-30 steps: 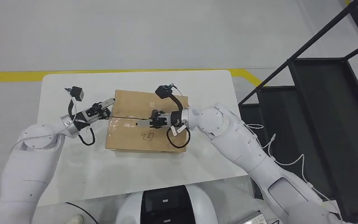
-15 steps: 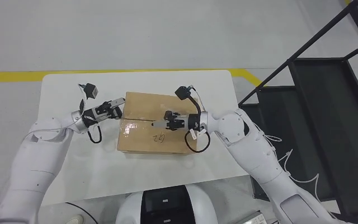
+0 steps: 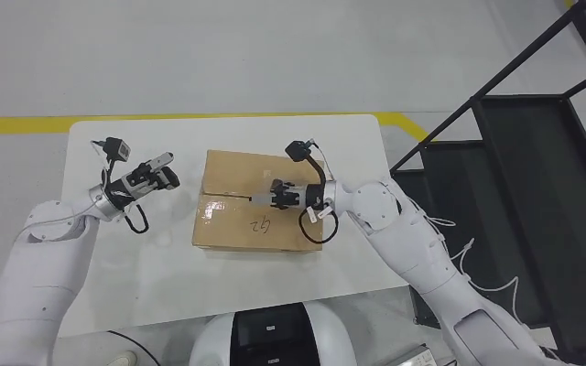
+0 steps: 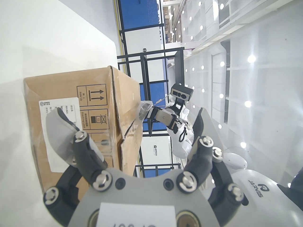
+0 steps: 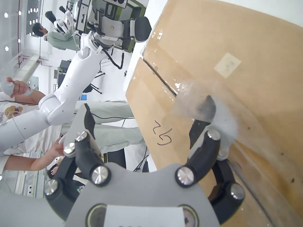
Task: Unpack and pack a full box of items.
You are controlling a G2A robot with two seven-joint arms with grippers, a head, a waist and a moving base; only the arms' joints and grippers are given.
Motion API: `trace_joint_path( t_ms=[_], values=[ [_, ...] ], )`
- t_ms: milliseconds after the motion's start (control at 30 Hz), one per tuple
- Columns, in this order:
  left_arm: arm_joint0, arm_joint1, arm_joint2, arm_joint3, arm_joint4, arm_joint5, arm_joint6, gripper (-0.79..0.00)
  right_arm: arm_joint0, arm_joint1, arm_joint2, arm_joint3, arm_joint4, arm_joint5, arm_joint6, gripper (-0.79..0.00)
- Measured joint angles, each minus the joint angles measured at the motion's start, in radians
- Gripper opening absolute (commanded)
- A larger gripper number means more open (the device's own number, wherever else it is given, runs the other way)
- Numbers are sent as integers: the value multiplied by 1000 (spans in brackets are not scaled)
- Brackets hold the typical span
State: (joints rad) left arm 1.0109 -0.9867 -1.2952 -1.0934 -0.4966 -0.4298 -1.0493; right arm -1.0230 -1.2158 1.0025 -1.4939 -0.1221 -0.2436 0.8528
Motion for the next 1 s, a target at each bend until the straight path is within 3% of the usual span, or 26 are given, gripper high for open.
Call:
trace_joint_path(
  t_ms=[300, 833, 1000],
  values=[
    [93, 18, -81, -100, -13, -3, 29, 0, 57, -21, -73, 29, -23, -20, -38, 0],
    [96, 18, -82, -104, -13, -3, 30, 0, 52, -20, -67, 28, -32, -10, -52, 0],
    [120, 18, -88, -142, 13, 12, 76, 0, 68, -23, -82, 18, -50, 13, -37, 0]
  ],
)
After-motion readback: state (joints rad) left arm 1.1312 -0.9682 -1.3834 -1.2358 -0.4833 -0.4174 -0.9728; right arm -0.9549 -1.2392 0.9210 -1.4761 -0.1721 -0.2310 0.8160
